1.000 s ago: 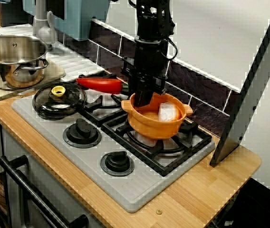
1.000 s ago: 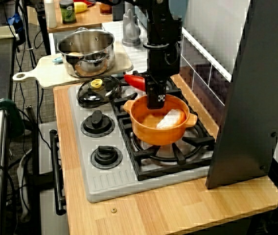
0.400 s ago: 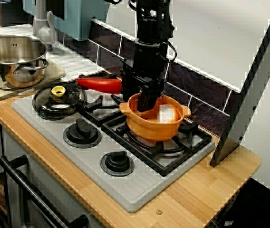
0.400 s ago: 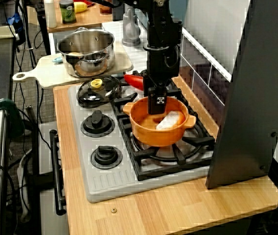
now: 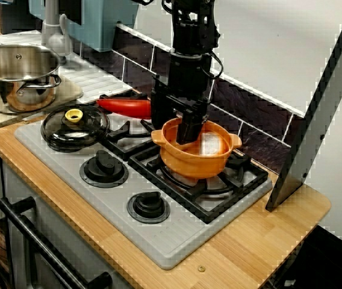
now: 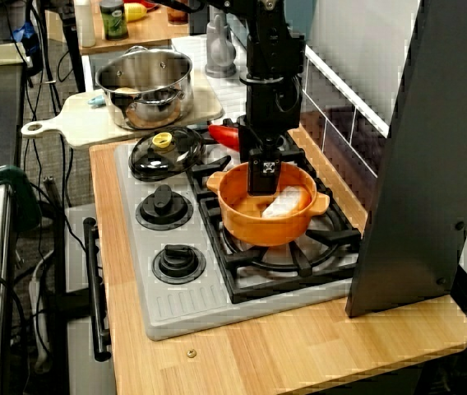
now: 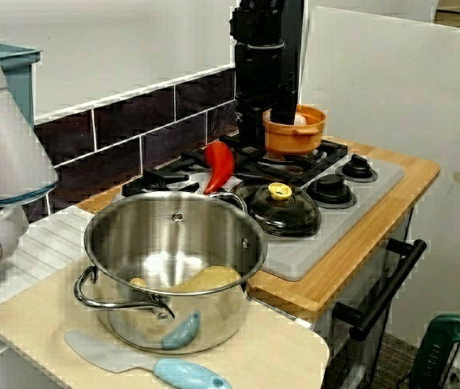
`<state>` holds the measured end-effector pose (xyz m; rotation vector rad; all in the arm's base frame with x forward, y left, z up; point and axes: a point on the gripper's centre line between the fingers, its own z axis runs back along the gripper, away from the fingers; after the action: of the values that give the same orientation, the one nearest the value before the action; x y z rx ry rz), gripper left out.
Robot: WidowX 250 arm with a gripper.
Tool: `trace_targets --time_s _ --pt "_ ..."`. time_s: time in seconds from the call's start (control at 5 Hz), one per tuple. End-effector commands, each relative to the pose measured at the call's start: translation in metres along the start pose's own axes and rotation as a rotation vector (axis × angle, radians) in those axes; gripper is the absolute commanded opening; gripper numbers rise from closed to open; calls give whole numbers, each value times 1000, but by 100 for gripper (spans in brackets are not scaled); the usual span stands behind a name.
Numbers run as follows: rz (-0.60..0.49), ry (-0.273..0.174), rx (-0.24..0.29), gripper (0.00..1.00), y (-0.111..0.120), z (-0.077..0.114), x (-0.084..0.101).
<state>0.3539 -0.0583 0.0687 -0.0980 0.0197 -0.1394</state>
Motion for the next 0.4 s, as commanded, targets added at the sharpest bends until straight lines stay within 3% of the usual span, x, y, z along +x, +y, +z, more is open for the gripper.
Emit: trace_targets --time_s 0.0,0.2 --pt "-8 -36 -26 100 16 28 15" --pt "-5 -44 -59 100 17 45 14"
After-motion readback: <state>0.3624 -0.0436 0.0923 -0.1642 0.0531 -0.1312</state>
